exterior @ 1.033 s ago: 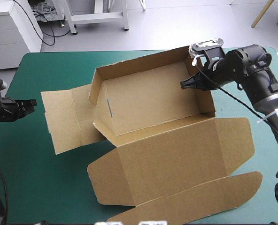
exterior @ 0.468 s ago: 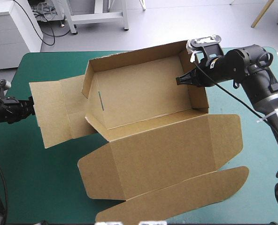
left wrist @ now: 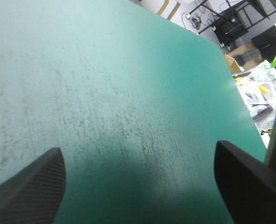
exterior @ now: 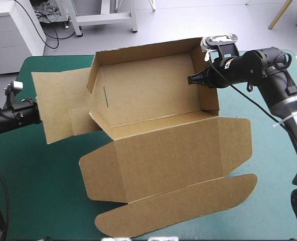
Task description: Fold the box
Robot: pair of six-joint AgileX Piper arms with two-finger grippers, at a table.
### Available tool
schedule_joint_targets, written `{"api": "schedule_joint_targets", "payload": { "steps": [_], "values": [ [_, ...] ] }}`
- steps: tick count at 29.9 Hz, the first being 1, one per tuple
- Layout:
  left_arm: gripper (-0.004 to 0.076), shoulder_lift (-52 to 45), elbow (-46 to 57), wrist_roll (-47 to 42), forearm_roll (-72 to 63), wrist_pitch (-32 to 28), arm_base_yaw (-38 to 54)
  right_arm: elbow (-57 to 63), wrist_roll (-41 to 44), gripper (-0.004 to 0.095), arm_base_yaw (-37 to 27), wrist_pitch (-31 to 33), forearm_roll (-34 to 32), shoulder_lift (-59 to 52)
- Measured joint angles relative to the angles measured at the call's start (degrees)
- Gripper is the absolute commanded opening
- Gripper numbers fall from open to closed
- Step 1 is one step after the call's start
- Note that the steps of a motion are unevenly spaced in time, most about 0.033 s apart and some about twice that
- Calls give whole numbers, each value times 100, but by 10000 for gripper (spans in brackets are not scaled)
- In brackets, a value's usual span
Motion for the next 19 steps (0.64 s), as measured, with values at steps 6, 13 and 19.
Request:
{"api": "schedule_joint_targets", "payload": {
  "steps": [6, 13, 19],
  "values": [
    [611, 0, 0, 44, -131, 0, -602, 0, -118, -4, -182, -114, 80, 133],
    [611, 0, 0, 136, -274, 5, -1180, 0, -163, -4, -182, -211, 110, 175],
    [611, -222, -120, 173, -561, -8, -1485, 0, -163, -4, -182, -246, 44, 175]
  ]
}}
